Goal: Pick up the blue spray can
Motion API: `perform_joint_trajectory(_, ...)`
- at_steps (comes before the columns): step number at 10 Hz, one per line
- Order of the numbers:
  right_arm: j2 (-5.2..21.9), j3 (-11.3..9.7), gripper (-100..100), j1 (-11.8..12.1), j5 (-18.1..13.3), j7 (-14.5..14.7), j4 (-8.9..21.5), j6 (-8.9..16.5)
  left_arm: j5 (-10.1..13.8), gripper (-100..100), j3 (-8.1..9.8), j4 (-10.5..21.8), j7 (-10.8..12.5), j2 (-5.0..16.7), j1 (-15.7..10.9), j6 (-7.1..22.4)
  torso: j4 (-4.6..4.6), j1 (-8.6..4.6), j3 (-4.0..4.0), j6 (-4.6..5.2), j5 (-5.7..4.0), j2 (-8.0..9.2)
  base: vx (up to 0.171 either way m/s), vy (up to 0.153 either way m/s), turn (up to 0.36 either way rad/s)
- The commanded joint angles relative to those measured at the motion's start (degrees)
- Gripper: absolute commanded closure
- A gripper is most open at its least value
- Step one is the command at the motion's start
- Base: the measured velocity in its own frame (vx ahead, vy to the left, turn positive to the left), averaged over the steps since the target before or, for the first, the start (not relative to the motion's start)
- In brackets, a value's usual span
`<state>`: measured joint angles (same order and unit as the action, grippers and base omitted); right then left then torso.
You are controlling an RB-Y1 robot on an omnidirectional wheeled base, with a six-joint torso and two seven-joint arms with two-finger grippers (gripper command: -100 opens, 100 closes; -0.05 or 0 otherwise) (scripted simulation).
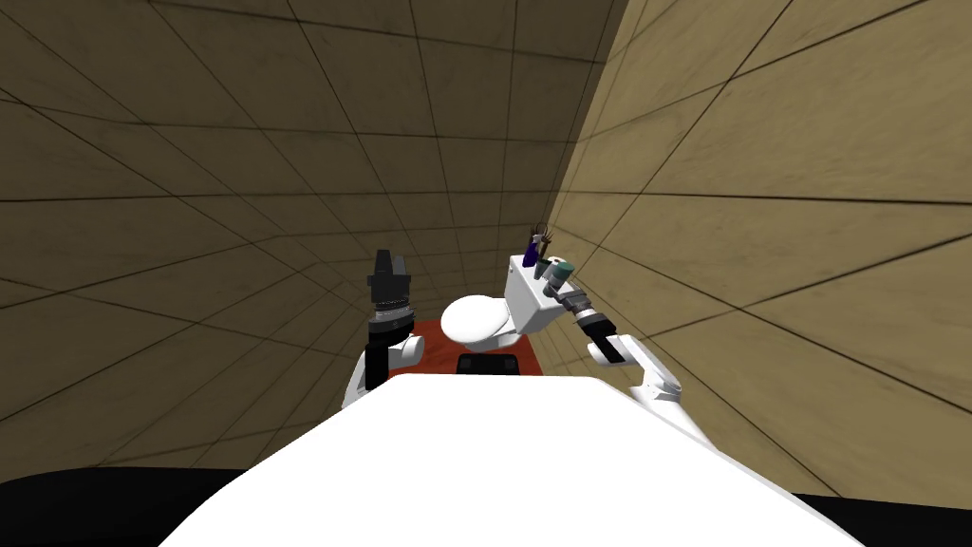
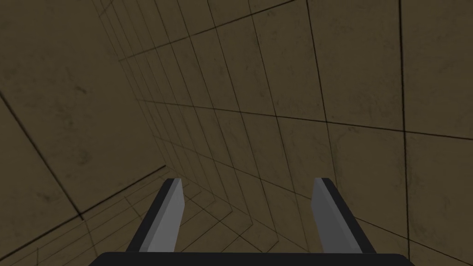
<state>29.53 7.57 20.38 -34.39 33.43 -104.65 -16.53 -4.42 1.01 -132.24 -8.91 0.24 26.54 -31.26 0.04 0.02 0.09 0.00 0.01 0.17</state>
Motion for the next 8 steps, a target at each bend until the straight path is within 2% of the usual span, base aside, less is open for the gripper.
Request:
perform_joint_trajectory(1,-0.17,-0.39,-100,-2.8,0.04,0.23,2.66,0.09,0.0,0,0.0,0.0,0.0,0.0,0.0,0.0,0.0,0.0,0.0,0.0,0.0,0.0,-0.047,-0.002,0.014)
perform_joint_trajectory(2,-1.0,-2.42,-100,-4.29,0.79,1.53,4.2,-0.69,0.0,0,0.0,0.0,0.0,0.0,0.0,0.0,0.0,0.02,0.0,-0.01,0.0,-0.01,-0.068,-0.003,-0.182)
perform_joint_trajectory(4,-1.0,-2.42,-100,-7.63,0.79,1.53,8.08,-0.69,0.0,0,0.0,0.0,0.0,0.0,0.0,0.0,0.02,0.04,0.06,0.0,0.01,0.09,-0.056,0.002,-0.04)
perform_joint_trajectory(5,-1.0,-2.42,-100,-8.97,0.79,1.53,8.94,-0.69,0.0,0,0.0,0.0,0.0,0.0,0.0,0.0,0.01,0.04,0.01,-0.01,0.01,0.0,-0.008,-0.005,0.013)
perform_joint_trajectory(6,-1.82,-4.46,-100,-11.07,1.54,2.83,11.56,-1.46,0.0,0,0.0,0.0,0.0,0.0,0.0,0.0,-0.01,0.02,-0.05,-0.01,0.01,-0.11,-0.044,-0.021,-0.19)
perform_joint_trajectory(8,-1.82,-4.46,-100,-14.18,1.54,2.83,14.74,-1.46,0.0,0,0.0,0.0,0.0,0.0,0.0,0.0,0.01,0.0,0.02,0.0,0.0,0.02,-0.046,-0.005,-0.044)
